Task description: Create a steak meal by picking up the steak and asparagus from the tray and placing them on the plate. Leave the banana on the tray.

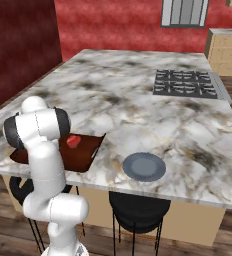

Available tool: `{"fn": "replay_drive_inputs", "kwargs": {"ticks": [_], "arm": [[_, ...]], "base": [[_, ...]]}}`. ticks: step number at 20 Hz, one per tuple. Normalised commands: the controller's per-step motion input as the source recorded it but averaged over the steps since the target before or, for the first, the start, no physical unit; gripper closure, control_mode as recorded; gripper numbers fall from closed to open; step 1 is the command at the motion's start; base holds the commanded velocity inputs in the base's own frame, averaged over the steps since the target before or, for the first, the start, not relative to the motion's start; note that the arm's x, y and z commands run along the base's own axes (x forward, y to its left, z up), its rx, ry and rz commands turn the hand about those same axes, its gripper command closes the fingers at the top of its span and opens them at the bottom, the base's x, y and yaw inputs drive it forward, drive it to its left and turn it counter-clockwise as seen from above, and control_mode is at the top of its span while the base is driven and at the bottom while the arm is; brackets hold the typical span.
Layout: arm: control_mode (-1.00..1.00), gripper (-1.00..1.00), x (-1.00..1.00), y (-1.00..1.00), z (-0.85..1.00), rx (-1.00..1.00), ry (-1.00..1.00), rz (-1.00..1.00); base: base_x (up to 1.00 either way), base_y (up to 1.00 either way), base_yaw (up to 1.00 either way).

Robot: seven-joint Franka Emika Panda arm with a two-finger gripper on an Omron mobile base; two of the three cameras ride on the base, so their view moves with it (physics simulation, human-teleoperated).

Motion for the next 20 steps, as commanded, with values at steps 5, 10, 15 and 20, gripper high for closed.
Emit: {"fn": "replay_drive_inputs", "kwargs": {"ticks": [5,10,15,20], "arm": [[-1.00,1.00,-0.26,-0.27,0.13,0.03,-0.02,0.00],[-1.00,1.00,-0.55,-0.56,0.62,0.03,-0.11,0.00],[-1.00,1.00,-0.43,-0.76,0.71,0.00,-0.13,0.00],[-1.00,1.00,-0.25,-0.97,0.66,0.00,-0.06,0.00]], "base": [[0.00,0.00,0.00],[0.00,0.00,0.00],[0.00,0.00,0.00],[0.00,0.00,0.00]]}}
